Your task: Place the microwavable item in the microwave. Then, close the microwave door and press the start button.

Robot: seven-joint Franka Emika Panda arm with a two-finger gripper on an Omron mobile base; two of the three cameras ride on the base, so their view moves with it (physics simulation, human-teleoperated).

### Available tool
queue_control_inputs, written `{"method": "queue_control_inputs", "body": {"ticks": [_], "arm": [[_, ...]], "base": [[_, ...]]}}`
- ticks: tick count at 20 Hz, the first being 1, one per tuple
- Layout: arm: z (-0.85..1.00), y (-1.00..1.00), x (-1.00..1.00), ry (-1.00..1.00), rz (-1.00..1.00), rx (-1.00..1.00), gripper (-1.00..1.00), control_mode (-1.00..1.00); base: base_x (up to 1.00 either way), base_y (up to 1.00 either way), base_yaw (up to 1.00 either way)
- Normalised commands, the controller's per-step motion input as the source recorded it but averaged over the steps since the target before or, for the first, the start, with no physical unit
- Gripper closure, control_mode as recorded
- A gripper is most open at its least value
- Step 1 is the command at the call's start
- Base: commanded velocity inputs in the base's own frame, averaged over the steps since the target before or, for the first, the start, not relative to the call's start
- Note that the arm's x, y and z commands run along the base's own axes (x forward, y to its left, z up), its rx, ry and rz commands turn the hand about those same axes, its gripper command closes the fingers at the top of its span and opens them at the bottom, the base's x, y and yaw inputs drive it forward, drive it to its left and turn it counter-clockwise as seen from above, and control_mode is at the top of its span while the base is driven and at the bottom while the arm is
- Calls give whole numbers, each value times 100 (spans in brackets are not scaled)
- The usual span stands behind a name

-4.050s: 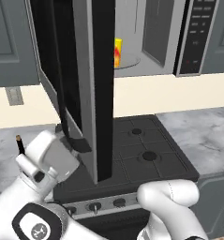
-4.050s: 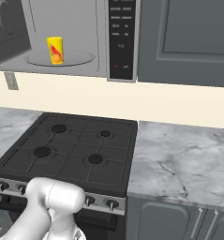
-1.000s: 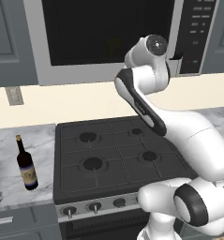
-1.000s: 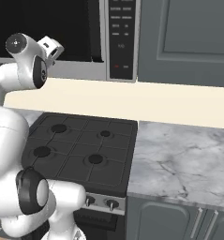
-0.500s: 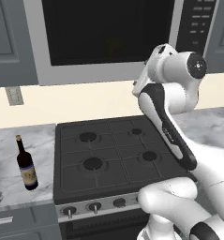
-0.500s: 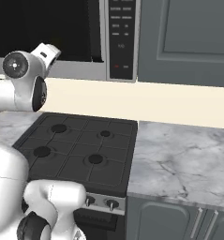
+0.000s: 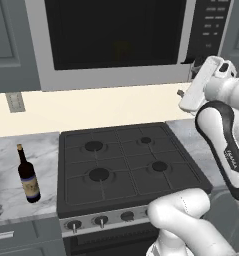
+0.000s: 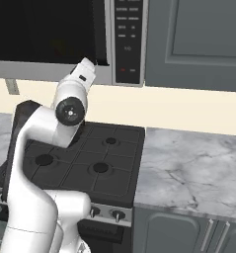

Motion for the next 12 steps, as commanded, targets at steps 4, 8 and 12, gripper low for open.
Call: {"method": "queue_control_inputs", "body": {"ticks": [4,8,12], "arm": [[0,-74,1,-21,8,0,-100,-100],[0,-70,14,-9,0,0,-100,-100],[0,-50,17,-1,0,0,-100,-100]], "base": [[0,0,0],[0,0,0],[0,0,0]]}}
